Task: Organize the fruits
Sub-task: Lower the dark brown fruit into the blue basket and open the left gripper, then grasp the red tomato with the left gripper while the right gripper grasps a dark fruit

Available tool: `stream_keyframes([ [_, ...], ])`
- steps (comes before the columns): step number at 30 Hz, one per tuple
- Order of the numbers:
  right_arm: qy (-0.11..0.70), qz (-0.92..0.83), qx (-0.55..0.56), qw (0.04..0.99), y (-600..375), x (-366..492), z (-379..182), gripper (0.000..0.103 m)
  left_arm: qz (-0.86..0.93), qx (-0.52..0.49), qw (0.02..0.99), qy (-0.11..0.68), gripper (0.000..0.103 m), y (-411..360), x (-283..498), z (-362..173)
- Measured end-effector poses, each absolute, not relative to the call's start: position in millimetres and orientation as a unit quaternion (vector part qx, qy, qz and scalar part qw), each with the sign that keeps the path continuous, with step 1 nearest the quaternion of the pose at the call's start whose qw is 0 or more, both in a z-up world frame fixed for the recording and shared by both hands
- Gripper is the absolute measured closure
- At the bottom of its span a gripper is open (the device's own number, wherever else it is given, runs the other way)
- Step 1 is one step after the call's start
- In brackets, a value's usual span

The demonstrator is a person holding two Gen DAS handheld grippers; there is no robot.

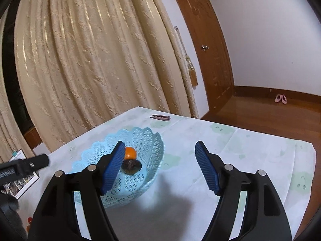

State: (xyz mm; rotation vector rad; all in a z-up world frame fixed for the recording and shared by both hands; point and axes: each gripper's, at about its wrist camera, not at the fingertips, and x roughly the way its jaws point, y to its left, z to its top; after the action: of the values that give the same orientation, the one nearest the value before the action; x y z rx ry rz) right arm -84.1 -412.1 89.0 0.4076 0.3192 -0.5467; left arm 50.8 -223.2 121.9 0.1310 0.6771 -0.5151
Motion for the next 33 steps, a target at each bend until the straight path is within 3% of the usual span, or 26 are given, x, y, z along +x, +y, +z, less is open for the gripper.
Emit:
stream_keyframes([
  [14, 0.171, -0.245, 0.180, 0.937, -402, -76, 87, 0.029, -0.167, 0.048, 0.934, 0.313, 0.014, -115, 47, 145],
  [33, 0.210, -0.168, 0.138, 0.953, -348, -72, 91, 0.029, -0.085, 0.002, 0.906, 0.414, 0.017, -28, 56, 68],
])
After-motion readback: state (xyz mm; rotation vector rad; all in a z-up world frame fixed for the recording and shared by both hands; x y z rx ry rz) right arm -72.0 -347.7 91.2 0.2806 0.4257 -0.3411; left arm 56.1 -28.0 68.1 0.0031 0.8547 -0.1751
